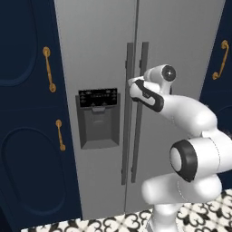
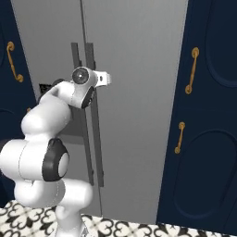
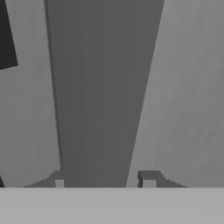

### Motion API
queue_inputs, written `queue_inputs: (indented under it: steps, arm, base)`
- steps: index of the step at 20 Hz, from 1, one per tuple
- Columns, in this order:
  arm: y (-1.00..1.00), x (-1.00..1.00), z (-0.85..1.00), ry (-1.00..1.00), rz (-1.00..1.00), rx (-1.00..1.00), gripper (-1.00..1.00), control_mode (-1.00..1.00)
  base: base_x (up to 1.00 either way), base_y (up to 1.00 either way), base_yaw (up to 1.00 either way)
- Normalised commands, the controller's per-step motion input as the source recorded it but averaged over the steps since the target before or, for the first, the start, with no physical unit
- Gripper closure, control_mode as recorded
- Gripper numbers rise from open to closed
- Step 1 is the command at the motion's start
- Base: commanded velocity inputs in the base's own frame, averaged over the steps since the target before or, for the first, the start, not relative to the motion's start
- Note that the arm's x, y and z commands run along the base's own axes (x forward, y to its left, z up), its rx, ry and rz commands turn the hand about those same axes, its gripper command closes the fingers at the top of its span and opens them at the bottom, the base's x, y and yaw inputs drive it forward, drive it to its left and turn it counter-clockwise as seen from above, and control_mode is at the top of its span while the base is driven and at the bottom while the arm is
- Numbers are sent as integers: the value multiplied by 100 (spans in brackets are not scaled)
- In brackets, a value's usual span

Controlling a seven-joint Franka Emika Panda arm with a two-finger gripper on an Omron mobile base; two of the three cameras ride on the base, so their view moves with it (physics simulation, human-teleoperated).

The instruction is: Take the strawberry from the fridge and place it on top of the pancake, located on the dining counter.

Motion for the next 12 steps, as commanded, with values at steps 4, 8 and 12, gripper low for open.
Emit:
queue_inputs:
  steps: [4, 8, 12]
  arm:
    - [-33, -62, -1, 19, -5, 0, 100, -100]
    - [-92, -100, -31, 1, 0, 0, 100, -100]
    - [-100, -100, -28, 0, 0, 0, 100, -100]
  base:
    - [0, 0, 0]
    - [0, 0, 0]
    - [0, 0, 0]
